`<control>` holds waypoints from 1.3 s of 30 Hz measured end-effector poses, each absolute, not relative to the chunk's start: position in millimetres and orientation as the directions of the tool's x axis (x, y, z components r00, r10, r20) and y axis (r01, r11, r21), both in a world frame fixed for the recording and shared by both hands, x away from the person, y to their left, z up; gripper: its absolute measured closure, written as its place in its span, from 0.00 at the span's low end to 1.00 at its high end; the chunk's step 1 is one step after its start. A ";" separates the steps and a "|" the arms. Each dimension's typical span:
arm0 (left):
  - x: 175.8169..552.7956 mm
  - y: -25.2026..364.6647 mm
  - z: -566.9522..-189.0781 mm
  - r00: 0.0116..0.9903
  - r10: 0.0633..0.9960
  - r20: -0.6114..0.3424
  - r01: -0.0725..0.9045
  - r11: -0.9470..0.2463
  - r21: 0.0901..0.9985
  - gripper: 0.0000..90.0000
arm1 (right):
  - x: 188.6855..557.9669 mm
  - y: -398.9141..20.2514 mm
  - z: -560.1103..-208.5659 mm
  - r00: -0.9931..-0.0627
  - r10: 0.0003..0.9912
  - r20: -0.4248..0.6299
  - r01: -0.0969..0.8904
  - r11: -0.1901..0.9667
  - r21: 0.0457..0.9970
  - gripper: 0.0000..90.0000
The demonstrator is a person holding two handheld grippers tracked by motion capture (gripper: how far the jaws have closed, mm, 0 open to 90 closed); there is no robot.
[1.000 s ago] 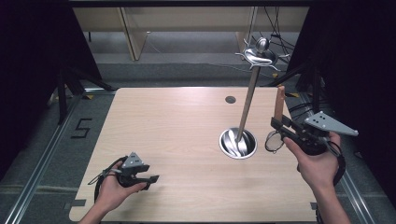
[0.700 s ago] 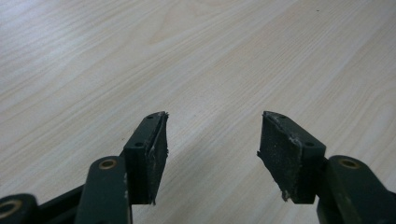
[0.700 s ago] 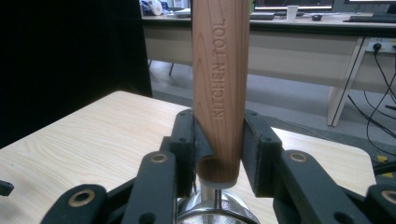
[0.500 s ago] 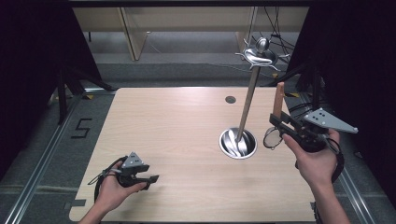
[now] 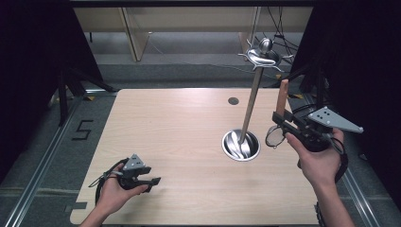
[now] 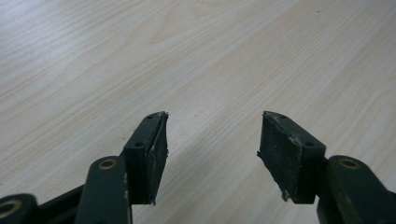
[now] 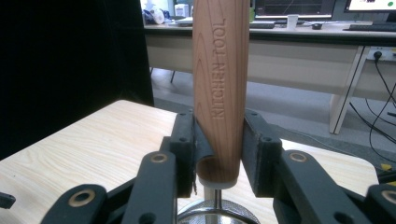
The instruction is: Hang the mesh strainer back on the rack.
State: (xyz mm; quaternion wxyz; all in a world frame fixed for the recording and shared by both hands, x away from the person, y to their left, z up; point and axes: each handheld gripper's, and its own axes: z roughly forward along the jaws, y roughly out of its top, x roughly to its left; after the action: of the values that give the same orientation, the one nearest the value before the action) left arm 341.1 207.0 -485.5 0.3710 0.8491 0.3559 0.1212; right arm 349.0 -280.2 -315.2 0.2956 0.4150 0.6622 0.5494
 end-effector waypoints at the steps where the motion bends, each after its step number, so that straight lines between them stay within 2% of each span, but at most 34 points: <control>1: 341.1 207.0 -485.5 0.717 0.695 -0.059 0.515 -0.470 0.717 0.45 | 347.9 -279.4 -314.5 -0.480 0.874 0.076 0.234 0.044 0.971 0.77; 22: 340.4 205.1 -486.5 0.705 0.705 -0.080 0.523 -0.440 0.730 0.45 | 350.9 -277.2 -305.7 -0.485 0.872 0.063 0.187 0.033 0.982 0.77; 24: 341.4 207.3 -485.5 0.718 0.693 -0.058 0.513 -0.471 0.717 0.45 | 351.3 -278.1 -304.4 -0.489 0.871 0.059 0.182 0.035 0.983 0.77; 39: 341.2 207.1 -485.6 0.717 0.695 -0.058 0.515 -0.472 0.715 0.45 | 351.3 -278.7 -295.8 -0.483 0.873 0.067 0.159 0.012 0.987 0.77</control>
State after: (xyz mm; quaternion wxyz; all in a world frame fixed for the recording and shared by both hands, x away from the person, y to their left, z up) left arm 341.2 207.1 -485.6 0.3705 0.8492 0.3563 0.1211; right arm 351.3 -278.7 -295.8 0.3101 0.4031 0.6404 0.5756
